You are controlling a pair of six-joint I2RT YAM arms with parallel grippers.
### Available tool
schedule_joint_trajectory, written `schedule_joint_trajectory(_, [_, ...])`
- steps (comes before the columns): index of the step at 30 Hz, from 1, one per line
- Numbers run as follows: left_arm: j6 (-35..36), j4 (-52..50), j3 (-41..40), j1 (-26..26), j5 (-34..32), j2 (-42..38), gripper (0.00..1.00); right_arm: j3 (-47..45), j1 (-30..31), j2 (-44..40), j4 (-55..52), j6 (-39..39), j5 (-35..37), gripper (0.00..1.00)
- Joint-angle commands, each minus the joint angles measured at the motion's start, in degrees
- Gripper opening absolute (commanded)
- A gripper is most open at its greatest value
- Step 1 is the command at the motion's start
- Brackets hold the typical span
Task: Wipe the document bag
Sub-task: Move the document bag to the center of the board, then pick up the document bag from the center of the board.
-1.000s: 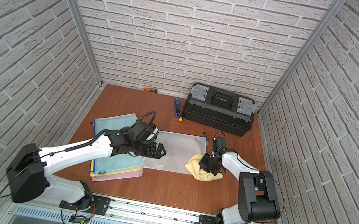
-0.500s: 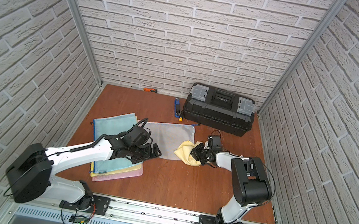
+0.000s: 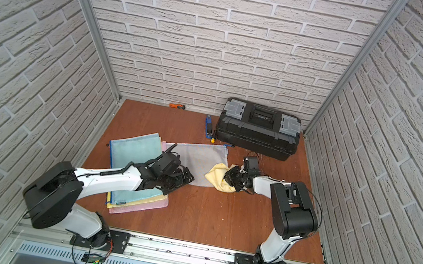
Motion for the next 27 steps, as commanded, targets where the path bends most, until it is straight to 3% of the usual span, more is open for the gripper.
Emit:
schedule_joint_trajectory(1, [-7.88, 10.46, -2.53, -2.37, -1.98, 0.17, 0.98, 1.62, 0.38, 1.03, -2.36, -1.24, 1.82, 0.02])
schedule_joint_trajectory(8, [-13.14, 25.10, -8.73, -5.85, -9.19, 2.45, 0.93, 2.31, 0.38, 0.11, -3.89, -2.28, 2.00, 0.02])
schedule_joint_trajectory(15, [-12.05, 24.18, -14.16, -6.24, -22.97, -0.93, 0.77, 2.46, 0.38, -0.91, -5.54, -3.46, 2.26, 0.02])
schedule_joint_trajectory(22, [-10.87, 32.37, -14.21, -6.07, -23.31, 5.94, 0.71, 3.55, 0.34, -1.27, -7.99, -4.93, 2.57, 0.02])
schedule_joint_trajectory(27, [-13.96, 48.61, -17.43, -4.20, -21.61, 15.05, 0.65, 3.93, 0.38, -1.83, -9.07, -5.54, 2.52, 0.02])
